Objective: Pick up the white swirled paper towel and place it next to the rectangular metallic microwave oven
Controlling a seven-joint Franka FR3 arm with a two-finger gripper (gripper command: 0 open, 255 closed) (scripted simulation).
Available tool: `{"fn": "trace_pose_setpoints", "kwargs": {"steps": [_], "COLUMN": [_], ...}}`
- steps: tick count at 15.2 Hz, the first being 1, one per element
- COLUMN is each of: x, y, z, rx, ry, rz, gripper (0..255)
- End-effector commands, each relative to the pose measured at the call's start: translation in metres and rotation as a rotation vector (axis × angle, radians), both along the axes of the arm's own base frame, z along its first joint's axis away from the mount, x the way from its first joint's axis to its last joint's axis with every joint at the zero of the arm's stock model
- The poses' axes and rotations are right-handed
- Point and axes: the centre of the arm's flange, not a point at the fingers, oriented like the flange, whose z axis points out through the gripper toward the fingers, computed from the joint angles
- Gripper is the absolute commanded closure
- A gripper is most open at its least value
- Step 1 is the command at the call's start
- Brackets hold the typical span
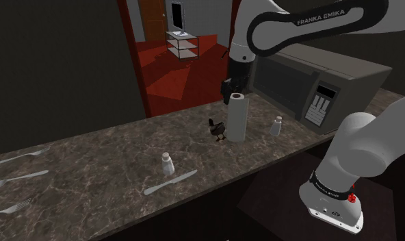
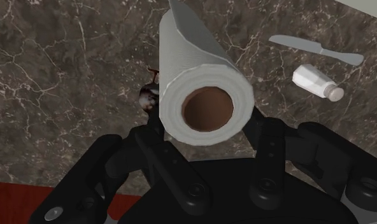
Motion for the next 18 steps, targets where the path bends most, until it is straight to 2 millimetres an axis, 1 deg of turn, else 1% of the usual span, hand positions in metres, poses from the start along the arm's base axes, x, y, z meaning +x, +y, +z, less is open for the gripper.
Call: {"fn": "trace_pose_setpoints", "kwargs": {"steps": [1,18], "x": [0.000,0.000], "y": [0.000,0.000], "z": [0.010,0.100], "rx": [0.000,0.000], "ry": [0.000,0.000], "rz": [0.000,0.000], "gripper": [255,255]}}
